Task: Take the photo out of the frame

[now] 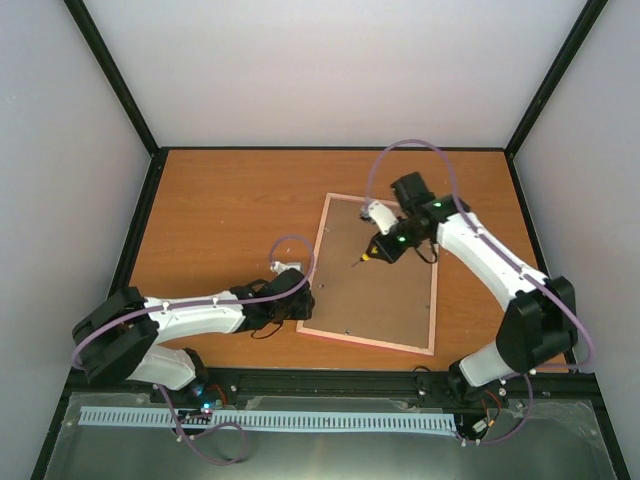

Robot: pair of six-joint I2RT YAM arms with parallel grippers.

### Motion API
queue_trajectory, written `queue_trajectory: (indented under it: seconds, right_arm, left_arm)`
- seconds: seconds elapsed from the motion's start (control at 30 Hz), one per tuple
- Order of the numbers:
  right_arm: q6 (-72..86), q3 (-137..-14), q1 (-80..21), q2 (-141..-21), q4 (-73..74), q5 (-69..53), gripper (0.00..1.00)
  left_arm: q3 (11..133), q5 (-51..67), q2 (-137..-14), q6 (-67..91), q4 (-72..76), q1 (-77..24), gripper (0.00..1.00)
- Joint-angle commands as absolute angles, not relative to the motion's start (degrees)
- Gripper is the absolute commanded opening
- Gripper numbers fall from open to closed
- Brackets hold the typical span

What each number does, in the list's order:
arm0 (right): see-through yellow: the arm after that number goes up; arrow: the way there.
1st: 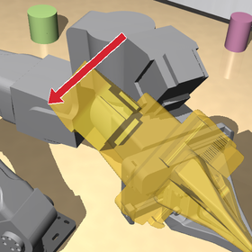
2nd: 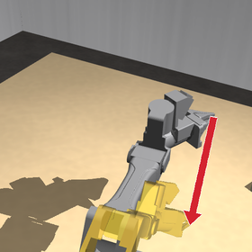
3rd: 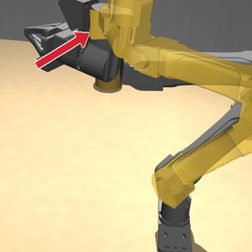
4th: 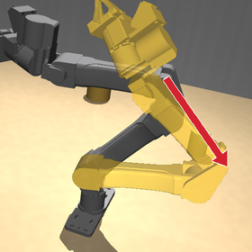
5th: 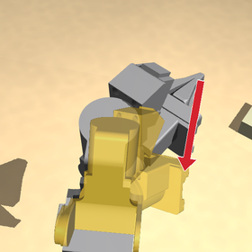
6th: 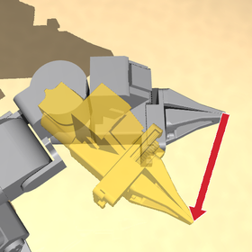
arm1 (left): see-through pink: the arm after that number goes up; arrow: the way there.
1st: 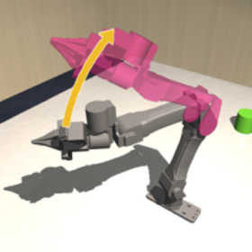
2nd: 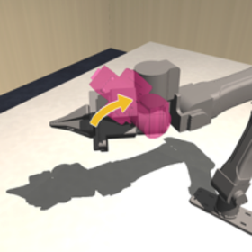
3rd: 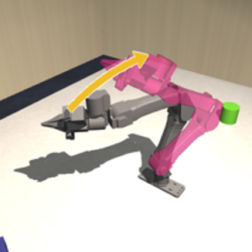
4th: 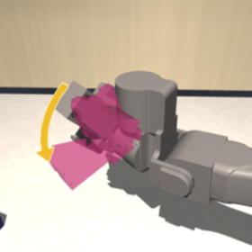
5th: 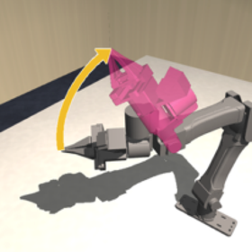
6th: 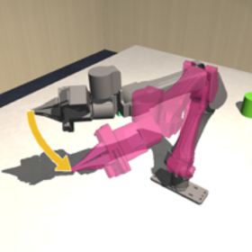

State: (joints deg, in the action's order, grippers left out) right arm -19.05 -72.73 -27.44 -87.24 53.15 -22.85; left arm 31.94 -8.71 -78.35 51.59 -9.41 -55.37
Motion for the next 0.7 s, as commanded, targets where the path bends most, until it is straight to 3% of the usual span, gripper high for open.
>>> queue_trajectory:
  seconds: [0.0, 0.37, 0.67]
  right_arm:
    - [-21.88, -68.52, -20.27, -82.07, 53.11, -27.84, 0.03]
    - [-21.57, -60.33, -14.09, -73.78, 49.69, -32.51, 0.03]
    - [-21.96, -59.67, -14.11, -70.21, 49.04, -33.26, 0.03]
  left_arm:
    - [38.0, -11.57, -77.4, 47.91, -11.14, -53.67, 0.51]
    - [58.3, -6.53, -94.16, 37.62, -15.1, -39.6, 0.54]
    - [69.76, -3.14, -106.3, 33.45, -21.41, -37.44, 0.45]
